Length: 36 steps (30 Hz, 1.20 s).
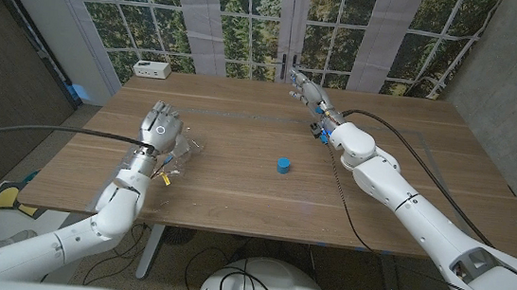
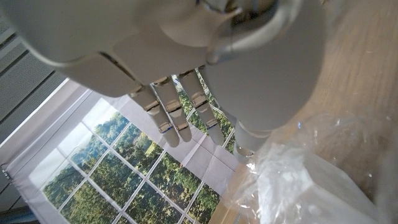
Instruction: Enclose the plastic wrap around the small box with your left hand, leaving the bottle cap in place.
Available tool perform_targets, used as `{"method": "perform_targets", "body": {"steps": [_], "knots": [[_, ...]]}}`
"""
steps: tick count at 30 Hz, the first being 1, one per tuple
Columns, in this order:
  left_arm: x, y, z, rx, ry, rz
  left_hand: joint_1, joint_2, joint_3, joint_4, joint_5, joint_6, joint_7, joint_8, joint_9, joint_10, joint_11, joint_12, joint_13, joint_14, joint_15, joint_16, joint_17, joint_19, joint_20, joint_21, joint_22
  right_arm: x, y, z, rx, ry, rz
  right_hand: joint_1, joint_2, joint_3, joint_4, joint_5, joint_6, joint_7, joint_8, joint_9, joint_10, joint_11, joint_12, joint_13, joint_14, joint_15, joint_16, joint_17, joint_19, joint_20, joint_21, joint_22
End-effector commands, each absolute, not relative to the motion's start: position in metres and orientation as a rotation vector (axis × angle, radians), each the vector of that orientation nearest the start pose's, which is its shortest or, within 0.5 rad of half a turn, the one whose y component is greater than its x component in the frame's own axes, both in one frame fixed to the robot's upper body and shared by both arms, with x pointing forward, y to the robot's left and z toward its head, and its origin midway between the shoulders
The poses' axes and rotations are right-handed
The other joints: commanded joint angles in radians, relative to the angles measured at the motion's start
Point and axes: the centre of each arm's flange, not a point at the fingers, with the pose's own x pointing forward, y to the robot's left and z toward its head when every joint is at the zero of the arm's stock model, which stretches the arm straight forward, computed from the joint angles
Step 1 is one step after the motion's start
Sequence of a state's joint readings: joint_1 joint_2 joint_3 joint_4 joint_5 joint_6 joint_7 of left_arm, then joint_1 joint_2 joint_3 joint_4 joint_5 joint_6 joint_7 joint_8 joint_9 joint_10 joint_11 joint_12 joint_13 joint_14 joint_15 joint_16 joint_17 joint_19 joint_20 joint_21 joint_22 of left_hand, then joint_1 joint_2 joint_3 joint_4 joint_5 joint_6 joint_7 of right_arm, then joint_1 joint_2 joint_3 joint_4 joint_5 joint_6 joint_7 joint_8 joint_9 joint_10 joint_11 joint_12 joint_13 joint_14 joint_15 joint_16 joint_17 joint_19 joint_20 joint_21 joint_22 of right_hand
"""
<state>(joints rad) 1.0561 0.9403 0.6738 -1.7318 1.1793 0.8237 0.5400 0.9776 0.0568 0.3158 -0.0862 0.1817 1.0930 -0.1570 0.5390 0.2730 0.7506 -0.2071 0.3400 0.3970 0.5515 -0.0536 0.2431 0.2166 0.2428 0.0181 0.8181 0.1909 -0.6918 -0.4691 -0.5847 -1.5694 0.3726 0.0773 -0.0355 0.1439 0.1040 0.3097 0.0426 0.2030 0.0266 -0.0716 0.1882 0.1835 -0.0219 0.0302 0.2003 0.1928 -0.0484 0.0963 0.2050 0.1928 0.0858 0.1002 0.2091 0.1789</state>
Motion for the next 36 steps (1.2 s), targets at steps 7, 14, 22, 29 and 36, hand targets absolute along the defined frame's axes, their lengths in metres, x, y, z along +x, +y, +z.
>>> {"method": "perform_targets", "body": {"steps": [7, 14, 22, 29, 36], "knots": [[0.521, 0.313, -0.104, 1.673, -0.334, 0.946, -0.055, 0.029, -0.001, -0.008, -0.002, 0.012, 0.073, 0.028, 0.04, 0.003, 0.003, -0.003, 0.012, 0.026, -0.159, -0.003, 0.0, -0.002, 0.041, 0.006, 0.004, 0.616, -0.125, 0.053, -0.283, -0.686, 0.421, 0.0, 0.013, 0.008, 0.0, -0.001, -0.005, -0.003, 0.002, 0.003, -0.005, 0.001, -0.002, 0.006, -0.001, 0.004, -0.004, 0.004, -0.005, -0.004, -0.004, 0.002], [0.525, 0.321, -0.117, 1.538, -0.219, 0.817, -0.216, 0.087, -0.019, 0.086, -0.004, -0.03, 0.16, 0.009, 0.011, 0.03, 0.037, -0.002, 0.027, 0.038, -0.13, -0.005, 0.003, -0.02, 0.067, 0.015, 0.009, 0.616, -0.125, 0.054, -0.288, -0.691, 0.424, 0.0, 0.015, 0.01, 0.001, -0.002, -0.005, -0.005, 0.002, 0.003, -0.005, 0.001, -0.001, 0.006, -0.002, 0.003, -0.004, 0.004, -0.005, -0.006, -0.005, 0.002], [0.527, 0.329, -0.121, 1.436, -0.197, 0.725, -0.492, 0.138, -0.032, 0.27, 0.001, -0.032, 0.288, -0.053, -0.029, 0.024, 0.162, -0.015, 0.029, 0.017, -0.043, -0.011, 0.003, -0.121, 0.119, 0.0, 0.019, 0.617, -0.125, 0.054, -0.286, -0.692, 0.421, 0.0, 0.016, 0.011, 0.002, -0.002, -0.005, -0.006, 0.002, 0.003, -0.005, 0.0, -0.002, 0.006, -0.002, 0.002, -0.004, 0.004, -0.005, -0.006, -0.004, 0.002], [0.525, 0.337, -0.117, 1.332, -0.246, 0.678, -0.676, 0.135, -0.065, 0.284, 0.014, -0.015, 0.311, -0.076, -0.042, 0.014, 0.204, -0.033, 0.005, -0.002, -0.005, -0.013, 0.005, -0.186, 0.135, -0.005, 0.033, 0.615, -0.126, 0.054, -0.283, -0.693, 0.409, -0.001, 0.018, 0.012, 0.004, -0.003, -0.006, -0.007, 0.002, 0.003, -0.005, -0.001, -0.001, 0.006, -0.002, 0.002, -0.004, 0.005, -0.004, -0.008, -0.004, 0.002], [0.511, 0.338, -0.114, 1.203, -0.365, 0.747, -0.775, 0.114, -0.071, 0.263, 0.018, -0.134, 0.265, -0.152, -0.057, -0.035, 0.214, -0.051, 0.003, -0.023, 0.008, -0.019, 0.0, -0.205, 0.142, -0.007, 0.028, 0.613, -0.125, 0.055, -0.282, -0.696, 0.411, -0.002, 0.018, 0.013, 0.005, -0.003, -0.007, -0.006, 0.002, 0.003, -0.006, -0.001, -0.001, 0.006, -0.002, 0.002, -0.003, 0.005, -0.004, -0.008, -0.004, 0.002]]}}
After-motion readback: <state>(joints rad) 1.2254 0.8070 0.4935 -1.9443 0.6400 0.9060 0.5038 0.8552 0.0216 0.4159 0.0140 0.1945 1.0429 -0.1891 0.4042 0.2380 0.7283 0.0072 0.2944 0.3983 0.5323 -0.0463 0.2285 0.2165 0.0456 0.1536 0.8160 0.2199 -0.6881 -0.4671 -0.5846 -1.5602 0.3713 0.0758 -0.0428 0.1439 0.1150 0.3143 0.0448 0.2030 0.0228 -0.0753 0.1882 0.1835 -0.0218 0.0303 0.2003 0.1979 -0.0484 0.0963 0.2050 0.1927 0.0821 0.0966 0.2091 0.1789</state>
